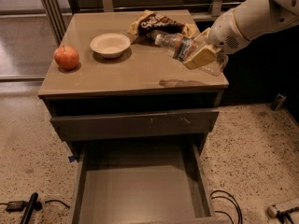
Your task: Place water bottle into middle drawer
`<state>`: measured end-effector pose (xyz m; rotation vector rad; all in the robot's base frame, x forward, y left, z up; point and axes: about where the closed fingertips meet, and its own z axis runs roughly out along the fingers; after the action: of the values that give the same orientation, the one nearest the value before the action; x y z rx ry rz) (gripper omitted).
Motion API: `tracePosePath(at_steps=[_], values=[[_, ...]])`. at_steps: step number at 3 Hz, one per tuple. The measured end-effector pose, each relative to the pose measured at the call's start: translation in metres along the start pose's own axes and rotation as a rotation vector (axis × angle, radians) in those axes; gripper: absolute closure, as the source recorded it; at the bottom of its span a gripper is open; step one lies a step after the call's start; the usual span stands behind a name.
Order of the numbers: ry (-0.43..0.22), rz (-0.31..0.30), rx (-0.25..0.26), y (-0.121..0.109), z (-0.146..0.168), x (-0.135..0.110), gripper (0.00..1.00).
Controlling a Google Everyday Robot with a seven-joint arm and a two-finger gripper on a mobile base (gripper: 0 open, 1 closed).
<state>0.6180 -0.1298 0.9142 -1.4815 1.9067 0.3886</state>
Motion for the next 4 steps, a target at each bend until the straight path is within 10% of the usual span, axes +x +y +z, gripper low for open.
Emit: tracePosePath(at_steps=[2,4], values=[[-0.02,-0.003,-0.008,0.005,0.002,-0.004,1.0],[-0.051,-0.061,-0.002,0.083,0.012,-0.005,1.0]])
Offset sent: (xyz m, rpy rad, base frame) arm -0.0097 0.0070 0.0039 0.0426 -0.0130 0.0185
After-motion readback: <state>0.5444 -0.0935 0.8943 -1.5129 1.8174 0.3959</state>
